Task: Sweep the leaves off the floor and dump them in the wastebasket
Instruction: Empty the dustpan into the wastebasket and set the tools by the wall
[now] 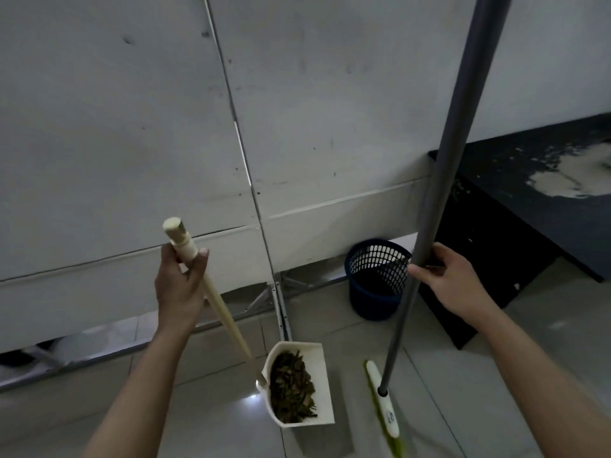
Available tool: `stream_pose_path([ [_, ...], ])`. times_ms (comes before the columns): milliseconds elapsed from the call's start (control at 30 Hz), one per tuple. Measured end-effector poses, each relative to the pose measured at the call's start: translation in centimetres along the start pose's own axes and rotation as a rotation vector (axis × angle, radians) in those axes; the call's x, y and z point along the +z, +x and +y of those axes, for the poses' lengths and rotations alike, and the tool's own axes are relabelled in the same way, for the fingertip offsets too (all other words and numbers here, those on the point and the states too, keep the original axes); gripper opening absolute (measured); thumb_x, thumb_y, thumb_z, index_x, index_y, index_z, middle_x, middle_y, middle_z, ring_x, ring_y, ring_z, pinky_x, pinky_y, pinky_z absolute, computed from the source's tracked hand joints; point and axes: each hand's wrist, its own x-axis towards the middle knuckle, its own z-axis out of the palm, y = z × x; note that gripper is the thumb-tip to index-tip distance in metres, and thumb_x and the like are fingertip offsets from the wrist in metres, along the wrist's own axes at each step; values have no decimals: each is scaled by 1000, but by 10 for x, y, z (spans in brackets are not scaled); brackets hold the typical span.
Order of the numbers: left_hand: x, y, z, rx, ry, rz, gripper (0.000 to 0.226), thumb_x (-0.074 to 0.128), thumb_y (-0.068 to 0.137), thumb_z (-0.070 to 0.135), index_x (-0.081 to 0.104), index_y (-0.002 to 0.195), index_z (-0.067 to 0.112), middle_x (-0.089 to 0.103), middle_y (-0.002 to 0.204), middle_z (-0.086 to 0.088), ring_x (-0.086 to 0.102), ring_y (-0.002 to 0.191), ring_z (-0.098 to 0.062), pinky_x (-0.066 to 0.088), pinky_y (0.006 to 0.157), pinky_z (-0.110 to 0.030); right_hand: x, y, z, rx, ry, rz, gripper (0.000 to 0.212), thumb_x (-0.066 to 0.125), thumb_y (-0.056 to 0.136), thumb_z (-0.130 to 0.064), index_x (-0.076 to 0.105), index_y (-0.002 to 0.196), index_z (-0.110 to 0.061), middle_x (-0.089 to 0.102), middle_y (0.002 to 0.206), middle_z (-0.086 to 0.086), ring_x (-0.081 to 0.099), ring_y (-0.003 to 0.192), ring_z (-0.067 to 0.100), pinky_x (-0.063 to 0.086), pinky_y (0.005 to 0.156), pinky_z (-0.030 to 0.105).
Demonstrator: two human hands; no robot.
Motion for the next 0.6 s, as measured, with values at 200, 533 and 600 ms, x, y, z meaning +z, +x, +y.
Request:
stream_pose_path([
  [200, 38, 14, 31, 95, -10, -76, 23, 57, 88, 29, 38, 96, 21, 51, 91, -4, 57, 79, -32, 50, 72, -44, -15, 12, 8, 8, -10, 34, 23, 65, 79, -4, 55, 97, -15, 61, 93, 7, 59, 88, 21, 44, 79, 24],
  [533, 93, 23, 93, 240, -1, -60, 29, 59, 87, 23, 42, 107, 10, 50, 89, -5, 52, 69, -27, 36, 64, -33, -55, 39, 31, 18, 23, 53, 25, 65, 78, -1, 55, 98, -13, 62, 92, 10, 61, 78, 15, 47, 65, 5],
  [600, 104, 23, 109, 274, 20, -32, 31, 59, 87, 23, 42, 108, 8, 49, 89, -6, 52, 69, -28, 37, 63, -35, -67, 47, 40, 23, 27, 39, 25, 65, 78, -2, 55, 98, -14, 62, 92, 10, 61, 79, 18, 47, 67, 11],
])
